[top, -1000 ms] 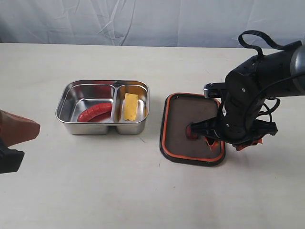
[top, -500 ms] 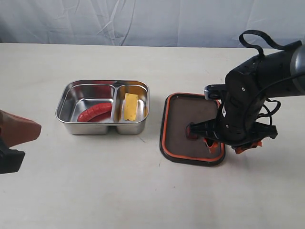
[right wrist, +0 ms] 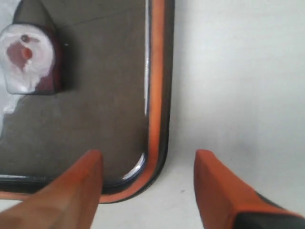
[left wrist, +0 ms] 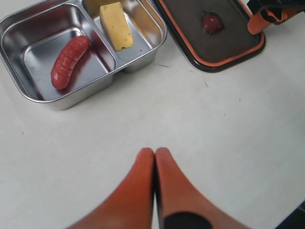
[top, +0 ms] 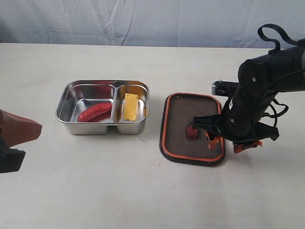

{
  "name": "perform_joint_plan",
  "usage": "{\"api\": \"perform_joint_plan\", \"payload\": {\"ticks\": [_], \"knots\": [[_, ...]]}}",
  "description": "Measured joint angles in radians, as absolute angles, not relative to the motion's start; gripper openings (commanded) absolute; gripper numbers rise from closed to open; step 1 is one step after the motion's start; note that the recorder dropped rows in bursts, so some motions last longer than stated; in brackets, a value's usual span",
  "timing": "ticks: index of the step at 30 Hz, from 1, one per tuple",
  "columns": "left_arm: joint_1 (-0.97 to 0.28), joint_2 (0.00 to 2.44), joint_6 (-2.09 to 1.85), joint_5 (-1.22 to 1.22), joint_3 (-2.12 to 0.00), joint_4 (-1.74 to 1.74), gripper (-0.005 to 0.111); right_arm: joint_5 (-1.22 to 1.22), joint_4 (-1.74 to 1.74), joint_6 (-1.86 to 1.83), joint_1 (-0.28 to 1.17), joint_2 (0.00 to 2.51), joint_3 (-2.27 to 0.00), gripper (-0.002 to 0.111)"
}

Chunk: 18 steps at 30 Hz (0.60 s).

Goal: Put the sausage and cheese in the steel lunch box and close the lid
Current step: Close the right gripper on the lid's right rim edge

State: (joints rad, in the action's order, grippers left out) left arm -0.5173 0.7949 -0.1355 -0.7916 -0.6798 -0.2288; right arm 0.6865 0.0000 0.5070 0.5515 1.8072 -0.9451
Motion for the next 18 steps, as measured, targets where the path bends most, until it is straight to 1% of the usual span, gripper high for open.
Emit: {"api": "perform_joint_plan", "payload": {"ticks": [18], "knots": [[-0.517, 0.795, -0.135, -0.775, -0.680, -0.230, 0.000, 0.686, 0.010, 0.501, 0.552, 1.843, -0.945, 0.055]]}}
